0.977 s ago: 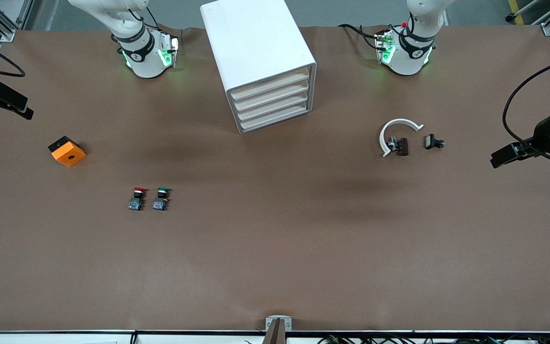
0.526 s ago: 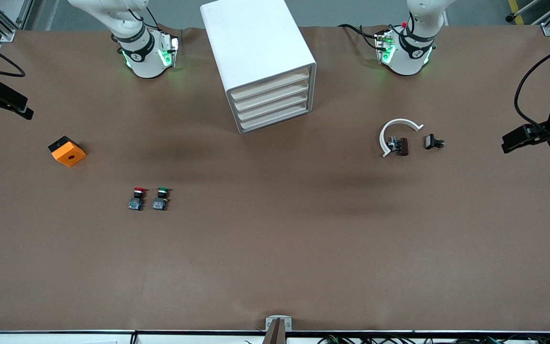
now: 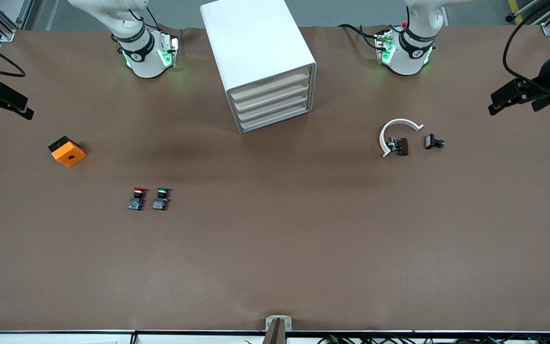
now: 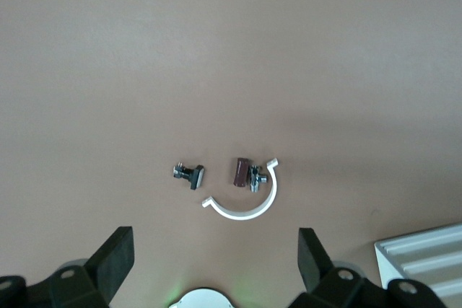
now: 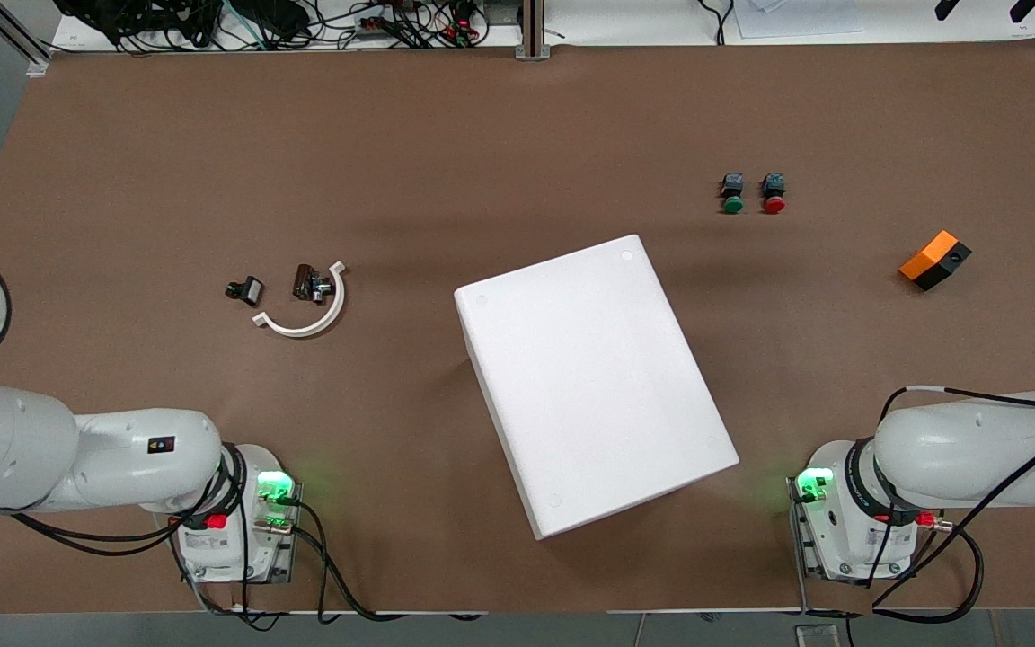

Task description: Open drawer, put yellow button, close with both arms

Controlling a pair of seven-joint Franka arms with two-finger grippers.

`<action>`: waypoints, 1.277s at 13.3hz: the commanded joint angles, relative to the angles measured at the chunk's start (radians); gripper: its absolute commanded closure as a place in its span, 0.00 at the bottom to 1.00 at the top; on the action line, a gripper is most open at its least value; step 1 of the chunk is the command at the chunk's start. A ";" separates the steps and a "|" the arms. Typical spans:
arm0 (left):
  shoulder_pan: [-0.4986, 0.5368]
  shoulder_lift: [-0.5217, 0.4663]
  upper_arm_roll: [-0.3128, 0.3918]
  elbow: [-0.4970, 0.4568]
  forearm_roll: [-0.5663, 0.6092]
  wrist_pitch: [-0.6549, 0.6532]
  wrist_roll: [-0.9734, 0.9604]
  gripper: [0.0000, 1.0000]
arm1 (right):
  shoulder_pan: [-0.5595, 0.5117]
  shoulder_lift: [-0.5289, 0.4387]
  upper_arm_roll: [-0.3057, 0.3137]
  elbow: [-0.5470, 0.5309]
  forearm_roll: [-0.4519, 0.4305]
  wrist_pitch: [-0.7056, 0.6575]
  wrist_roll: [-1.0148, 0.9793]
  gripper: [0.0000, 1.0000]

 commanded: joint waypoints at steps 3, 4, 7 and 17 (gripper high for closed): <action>-0.054 -0.106 0.033 -0.138 -0.004 0.067 -0.003 0.00 | -0.010 0.008 0.012 0.021 -0.017 -0.009 -0.011 0.00; -0.052 -0.094 0.032 -0.115 0.006 0.066 0.003 0.00 | -0.010 0.008 0.012 0.021 -0.017 -0.009 -0.011 0.00; -0.038 -0.056 0.032 -0.066 0.027 0.052 0.012 0.00 | -0.012 0.008 0.012 0.022 -0.019 -0.009 -0.011 0.00; -0.018 -0.024 0.032 -0.037 0.053 0.030 0.011 0.00 | -0.012 0.008 0.012 0.022 -0.019 -0.009 -0.011 0.00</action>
